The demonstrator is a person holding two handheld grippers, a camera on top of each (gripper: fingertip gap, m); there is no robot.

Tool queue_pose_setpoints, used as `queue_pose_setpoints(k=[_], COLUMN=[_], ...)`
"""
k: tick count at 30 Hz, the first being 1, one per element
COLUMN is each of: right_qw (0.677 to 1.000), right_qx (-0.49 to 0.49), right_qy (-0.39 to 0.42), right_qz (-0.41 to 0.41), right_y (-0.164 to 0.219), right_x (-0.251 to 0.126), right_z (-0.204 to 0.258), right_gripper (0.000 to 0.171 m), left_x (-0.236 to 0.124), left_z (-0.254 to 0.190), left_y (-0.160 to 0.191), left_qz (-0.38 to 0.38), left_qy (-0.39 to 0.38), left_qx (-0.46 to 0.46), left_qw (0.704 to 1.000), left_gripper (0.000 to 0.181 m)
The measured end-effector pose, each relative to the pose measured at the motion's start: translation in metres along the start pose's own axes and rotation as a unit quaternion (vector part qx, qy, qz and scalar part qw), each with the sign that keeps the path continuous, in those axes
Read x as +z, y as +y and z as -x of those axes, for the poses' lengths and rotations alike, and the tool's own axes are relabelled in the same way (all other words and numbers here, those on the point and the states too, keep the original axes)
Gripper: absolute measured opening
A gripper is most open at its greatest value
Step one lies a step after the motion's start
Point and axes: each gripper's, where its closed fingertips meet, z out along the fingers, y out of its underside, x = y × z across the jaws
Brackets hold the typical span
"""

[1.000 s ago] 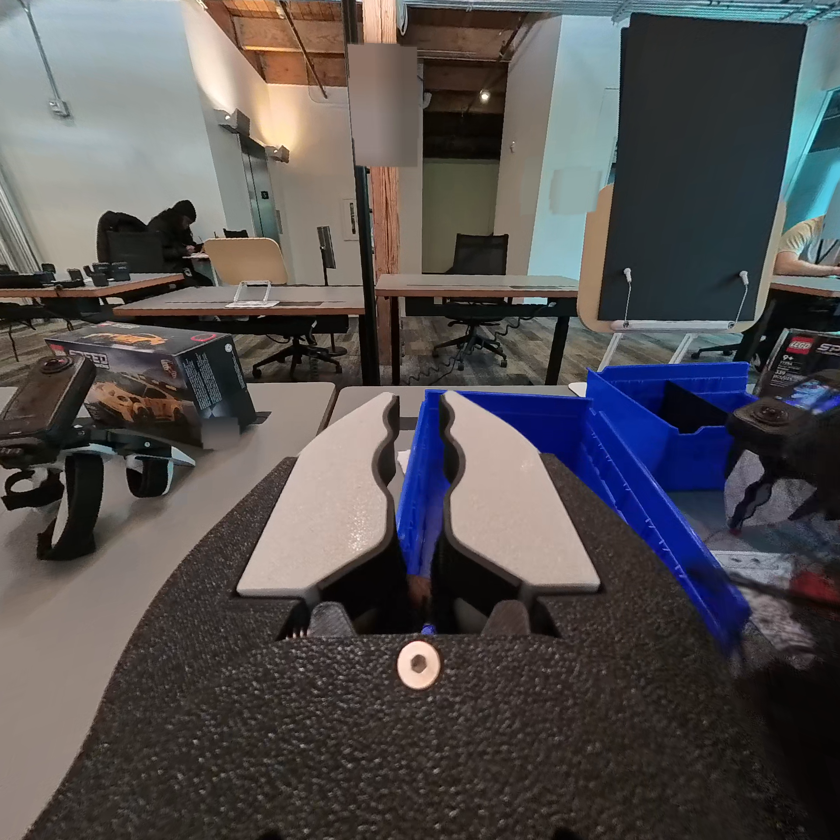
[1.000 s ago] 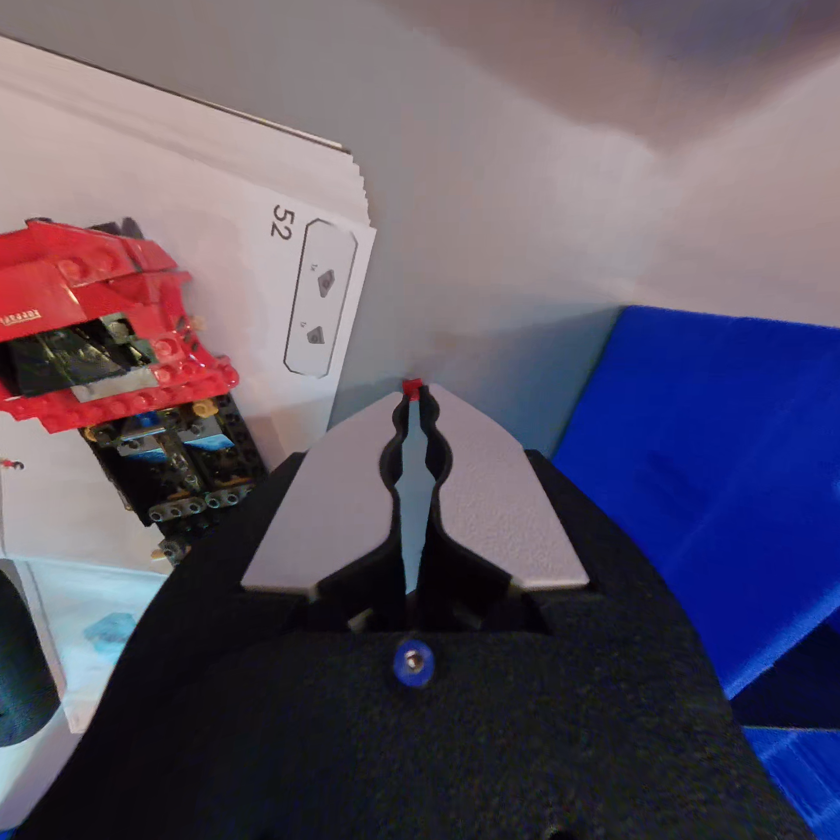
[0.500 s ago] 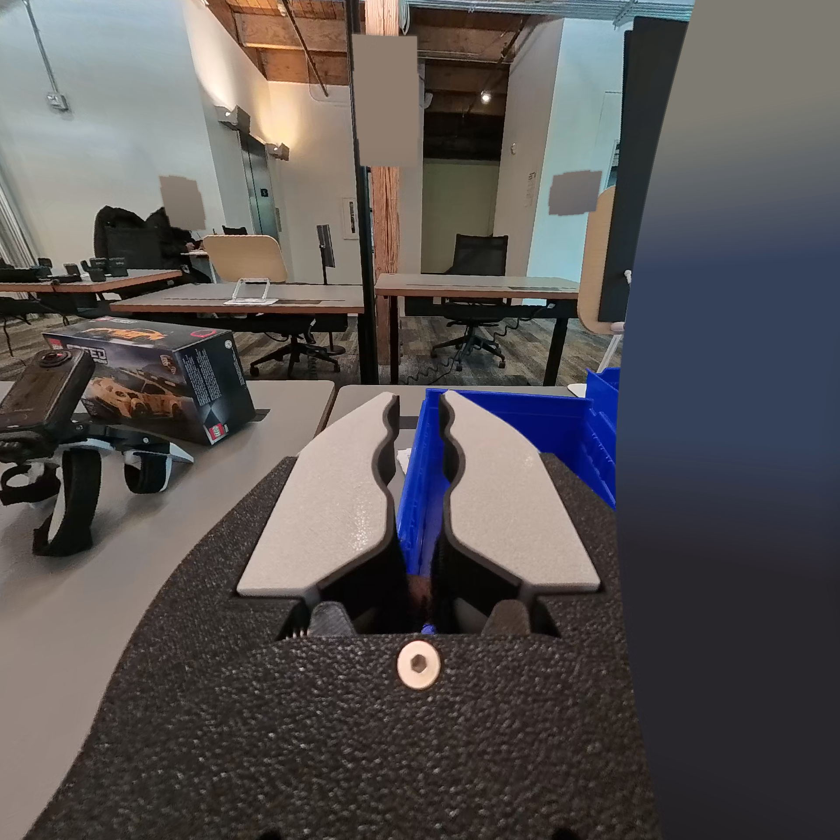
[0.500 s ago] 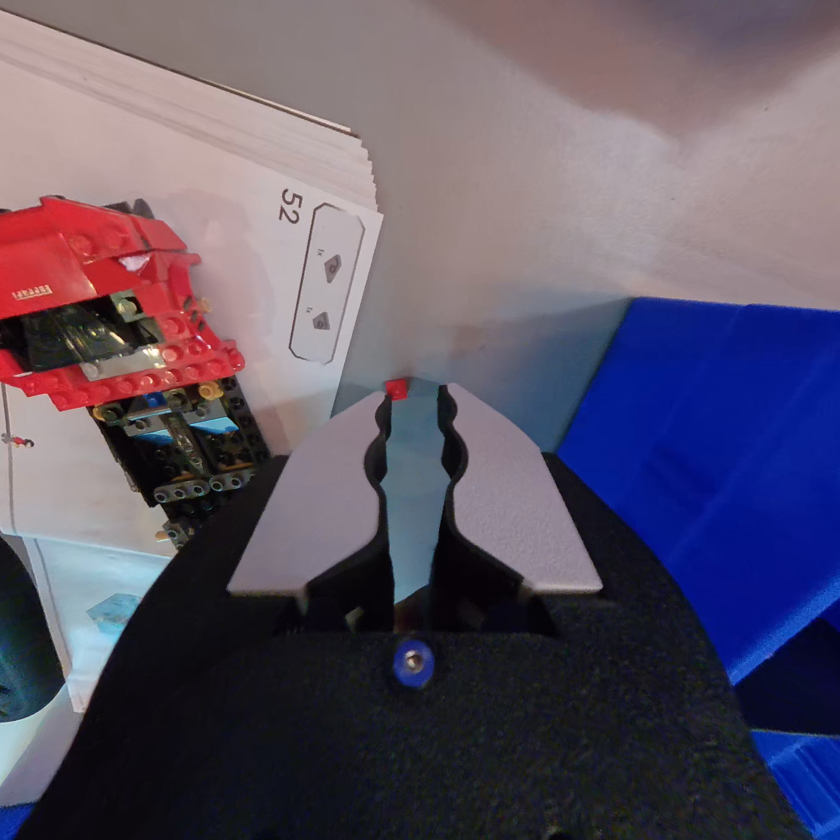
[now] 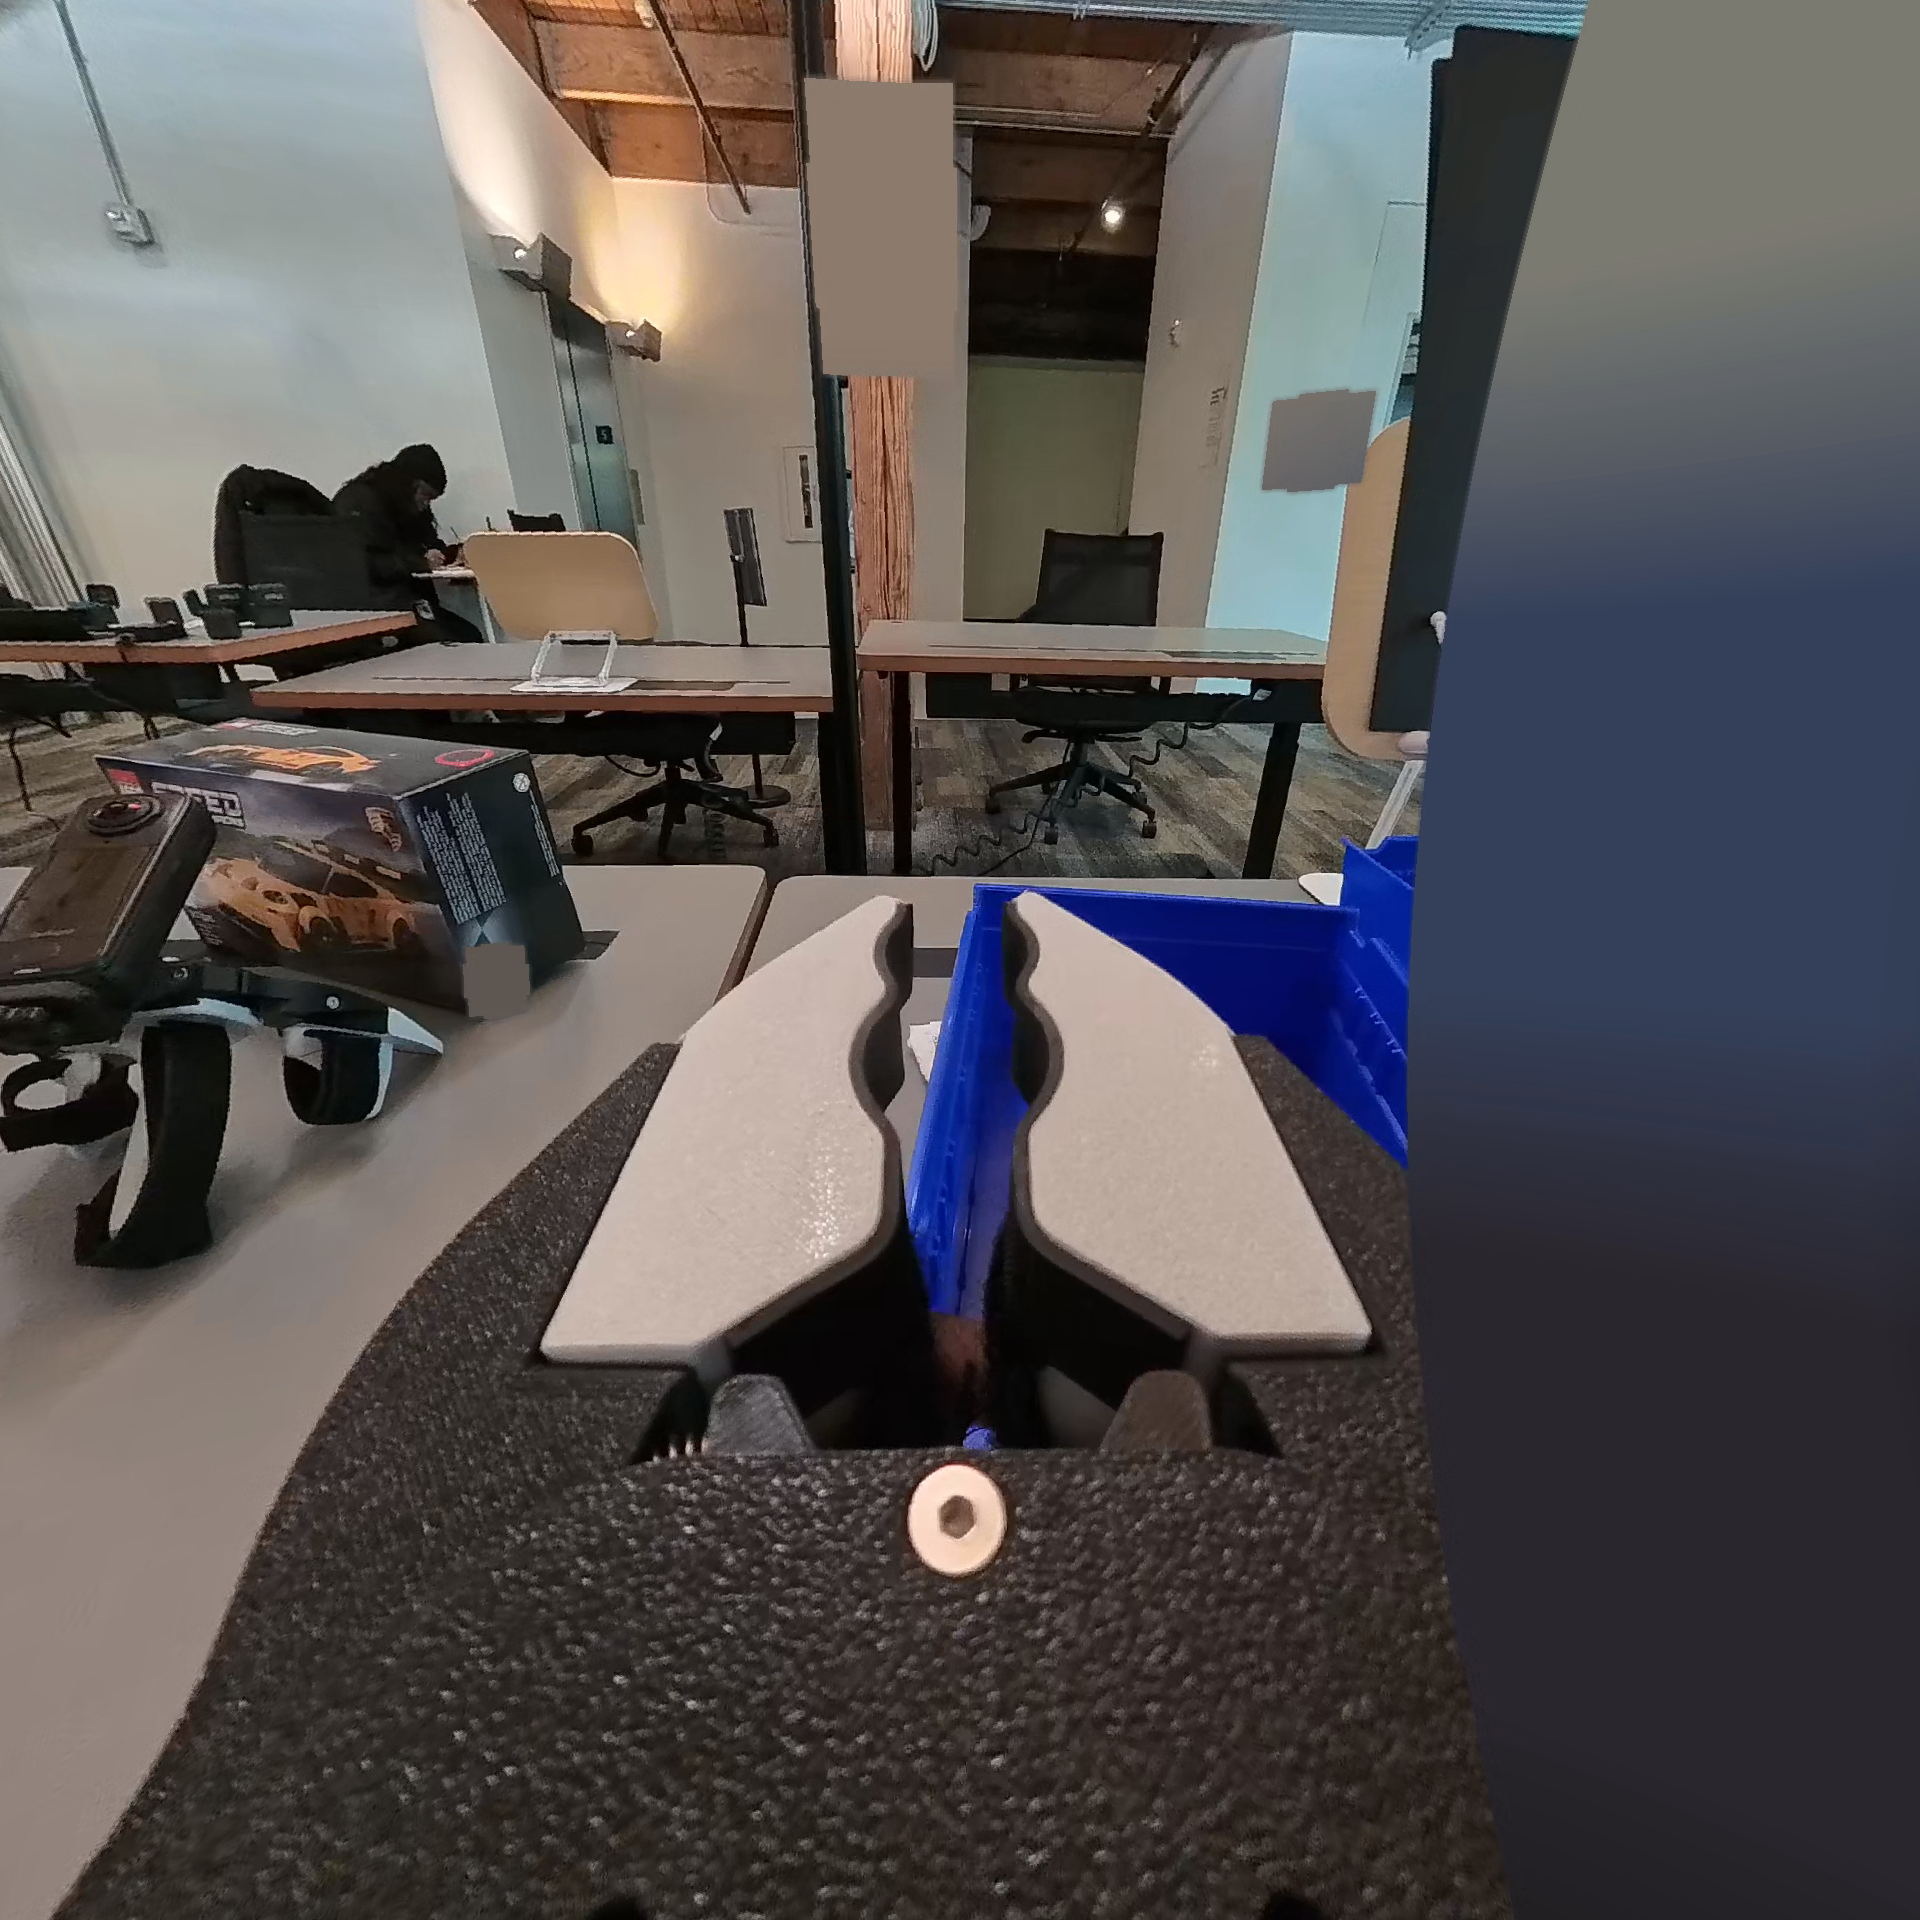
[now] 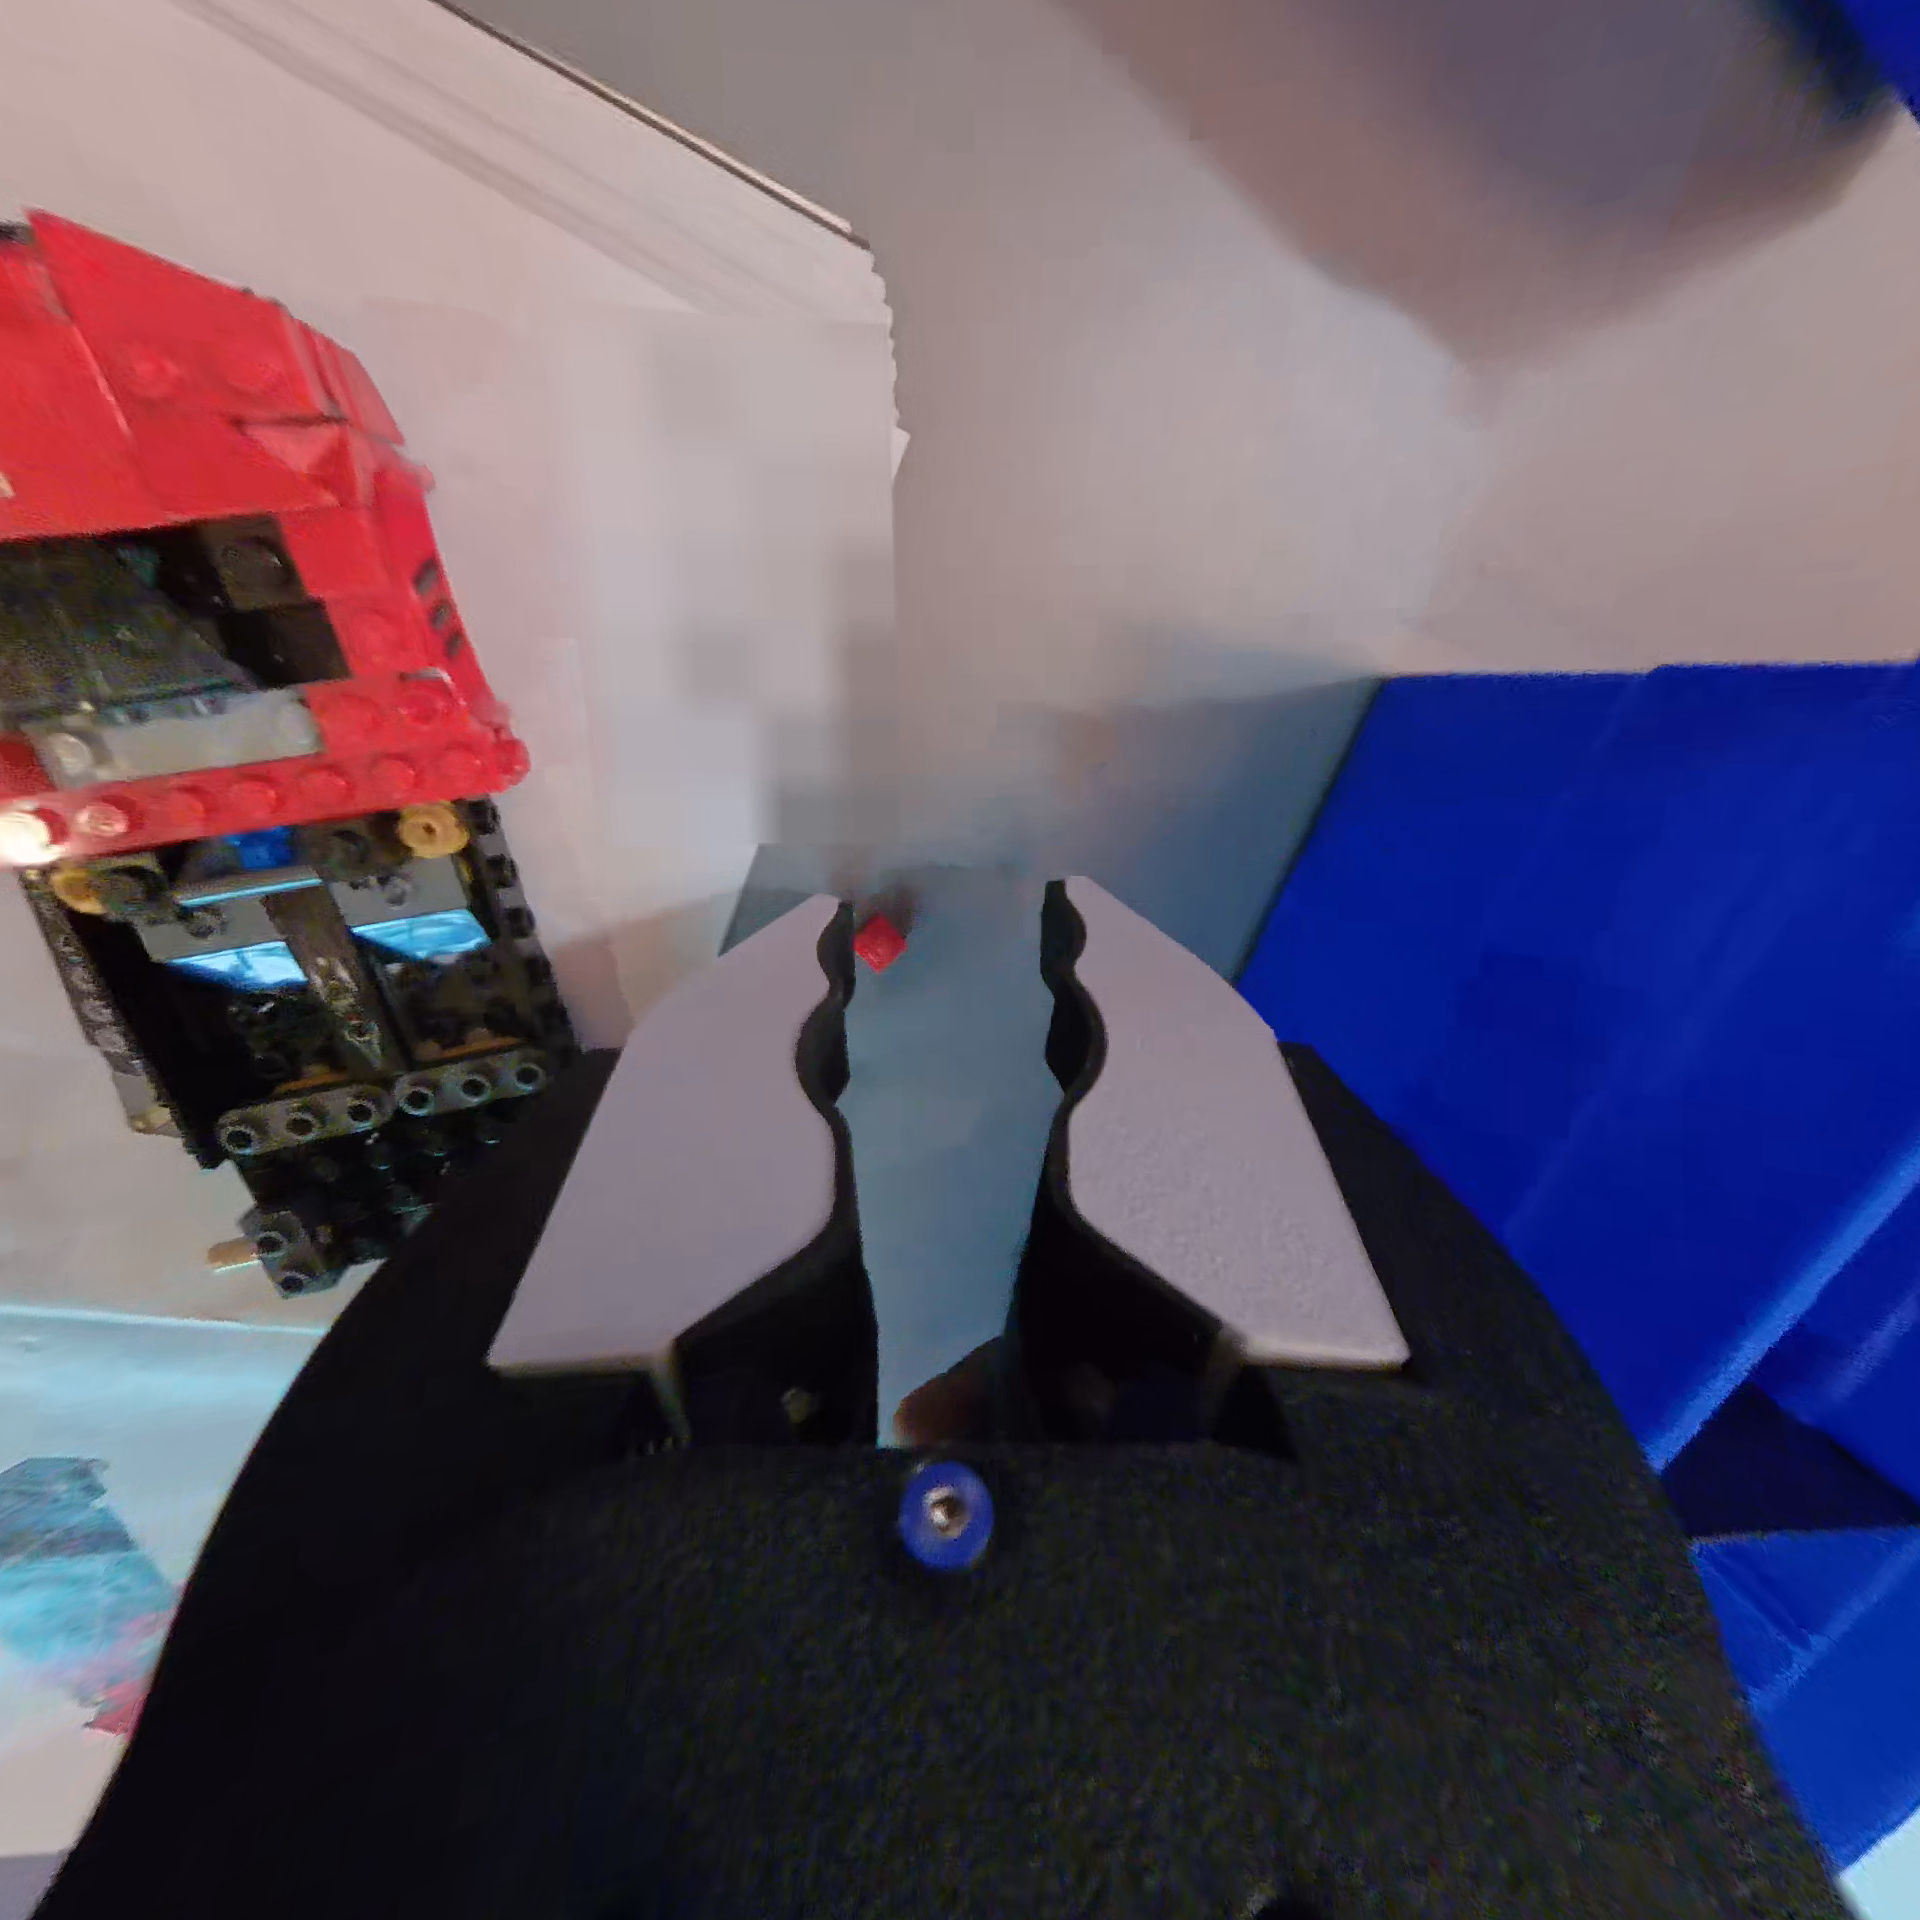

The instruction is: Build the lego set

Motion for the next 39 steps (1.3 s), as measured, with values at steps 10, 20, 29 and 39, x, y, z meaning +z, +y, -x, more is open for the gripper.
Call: queue_pose_setpoints(k=[10,20,29,39], right_qw=[0.995,0.978,0.987,0.975], right_qx=[0.074,-0.012,-0.127,-0.18], right_qy=[-0.038,-0.026,-0.102,-0.127], right_qz=[-0.05,-0.209,-0.011,-0.021], right_y=[0.005,-0.187,-0.228,-0.231], right_x=[-0.016,-0.083,0.032,0.056], right_z=[0.009,-0.06,-0.116,-0.118], right_gripper=[0.012,0.021,0.019,0.016], left_x=[0.003,0.002,-0.007,-0.008], left_z=[-0.001,-0.004,0.005,0.009], left_y=[0.002,0.002,-0.002,-0.001], left_qz=[0.006,0.012,-0.007,-0.013], left_qy=[0.001,0.001,-0.008,-0.006], left_qx=[0.003,0.011,0.0,-0.01], left_qw=[1.0,1.0,1.0,1.0], left_gripper=[0.015,0.015,0.015,0.015])
